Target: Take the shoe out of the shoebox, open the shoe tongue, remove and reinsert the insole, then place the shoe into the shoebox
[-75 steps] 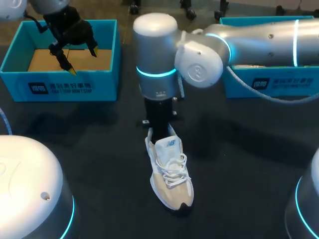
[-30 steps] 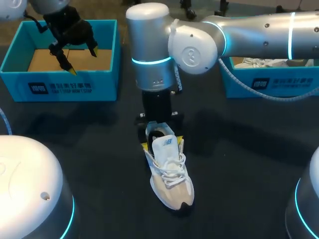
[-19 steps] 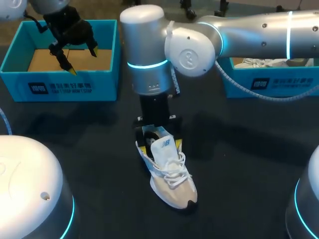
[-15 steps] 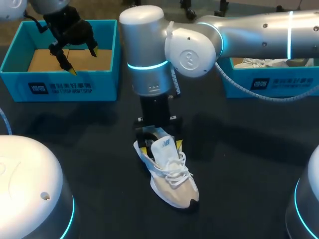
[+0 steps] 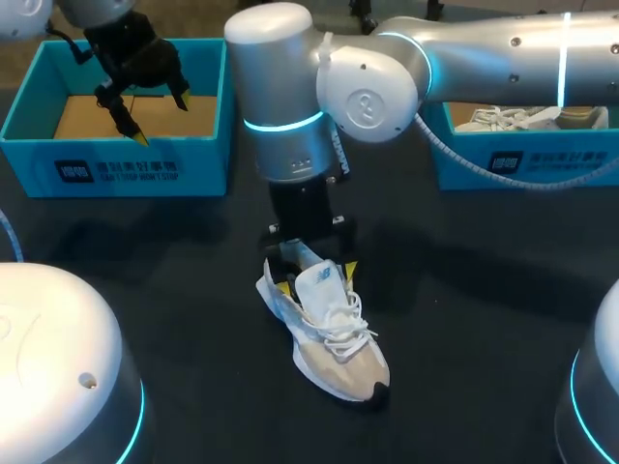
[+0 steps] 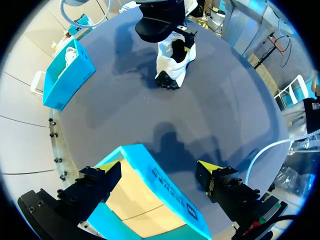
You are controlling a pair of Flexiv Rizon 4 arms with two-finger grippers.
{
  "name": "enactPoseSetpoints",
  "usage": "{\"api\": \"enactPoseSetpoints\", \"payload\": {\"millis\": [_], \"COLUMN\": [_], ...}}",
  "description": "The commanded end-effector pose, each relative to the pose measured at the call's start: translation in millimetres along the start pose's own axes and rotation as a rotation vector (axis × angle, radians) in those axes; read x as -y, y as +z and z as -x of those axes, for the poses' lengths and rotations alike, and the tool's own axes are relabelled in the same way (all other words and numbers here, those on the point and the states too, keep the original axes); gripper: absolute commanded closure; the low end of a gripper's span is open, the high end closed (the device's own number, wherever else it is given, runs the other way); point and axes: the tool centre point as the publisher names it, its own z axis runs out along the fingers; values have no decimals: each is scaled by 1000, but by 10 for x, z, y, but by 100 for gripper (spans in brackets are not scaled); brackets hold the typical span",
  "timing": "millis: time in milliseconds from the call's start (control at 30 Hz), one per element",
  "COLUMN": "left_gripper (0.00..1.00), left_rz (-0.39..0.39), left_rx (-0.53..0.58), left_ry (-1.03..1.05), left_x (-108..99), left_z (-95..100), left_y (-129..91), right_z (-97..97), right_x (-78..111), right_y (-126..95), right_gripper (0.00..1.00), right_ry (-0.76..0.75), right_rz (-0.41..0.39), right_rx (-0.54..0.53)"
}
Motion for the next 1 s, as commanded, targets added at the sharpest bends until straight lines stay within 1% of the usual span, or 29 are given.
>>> {"api": "enactPoseSetpoints", "payload": {"millis": [33, 233, 467, 567, 700, 867, 1000], "left_gripper": [0, 0, 0, 0, 0, 0, 0], "left_rz": [1, 1, 1, 1, 1, 1, 1], "left_rx": [-2, -2, -2, -2, -2, -2, -2], "left_ry": [1, 1, 1, 1, 1, 1, 1], "left_x": [-4, -4, -4, -4, -4, -4, -4], "left_z": [1, 1, 1, 1, 1, 1, 1], "left_y": [-1, -1, -1, -1, -1, -1, -1], "right_z": [30, 85, 107, 137, 191, 140, 120], "right_x": [68, 183, 246, 285, 420, 536, 608], "right_y": [-2, 12, -24, -22, -18, -86, -76], "right_gripper": [0, 0, 0, 0, 0, 0, 0], "right_ry": [-26, -53, -119, -124, -137, -172, -242], "right_rz": [25, 55, 81, 85, 102, 79, 99], "right_rx": [-8, -18, -31, -32, -42, -64, -81]}}
